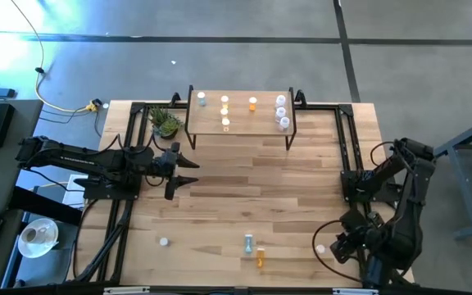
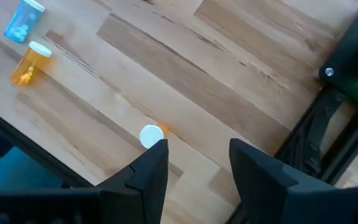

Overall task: Pick and place medicine bottles onto shelf by color
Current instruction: Put the right orange pill bottle on the shelf aligned with the orange pill bottle

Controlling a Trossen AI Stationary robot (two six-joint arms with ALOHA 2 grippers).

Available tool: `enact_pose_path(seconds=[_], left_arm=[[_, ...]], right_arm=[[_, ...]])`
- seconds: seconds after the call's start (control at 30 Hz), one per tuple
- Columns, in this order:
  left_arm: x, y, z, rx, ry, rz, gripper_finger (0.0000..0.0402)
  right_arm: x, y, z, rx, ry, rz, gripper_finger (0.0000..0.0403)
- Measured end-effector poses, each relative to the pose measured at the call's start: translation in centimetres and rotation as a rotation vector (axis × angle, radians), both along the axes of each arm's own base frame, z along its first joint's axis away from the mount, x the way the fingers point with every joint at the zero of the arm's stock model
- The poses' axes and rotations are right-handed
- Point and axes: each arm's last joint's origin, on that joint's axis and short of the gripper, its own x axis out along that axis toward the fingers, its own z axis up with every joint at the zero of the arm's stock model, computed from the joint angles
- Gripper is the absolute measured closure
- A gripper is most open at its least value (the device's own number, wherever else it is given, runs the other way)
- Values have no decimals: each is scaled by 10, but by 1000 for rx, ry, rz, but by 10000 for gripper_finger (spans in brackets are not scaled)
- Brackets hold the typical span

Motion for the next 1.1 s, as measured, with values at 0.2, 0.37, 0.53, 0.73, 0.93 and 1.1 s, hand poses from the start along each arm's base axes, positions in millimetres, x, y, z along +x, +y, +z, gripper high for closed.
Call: enact_pose_path(seconds=[0.2,0.37,0.53,0.73,0.93,1.1], left_arm=[[0,0,0,0,0,0,186],[0,0,0,0,0,0,186],[0,0,0,0,0,0,186],[0,0,0,0,0,0,186],[0,0,0,0,0,0,186],[0,0,0,0,0,0,186]], right_arm=[[7,5,-7,-5,8,-13,233],[11,14,-14,13,2,-14,196],[20,26,-27,31,-1,-22,173],[33,33,-45,-12,30,-63,171],[51,38,-60,7,20,-127,171],[62,42,-74,15,54,-171,171]])
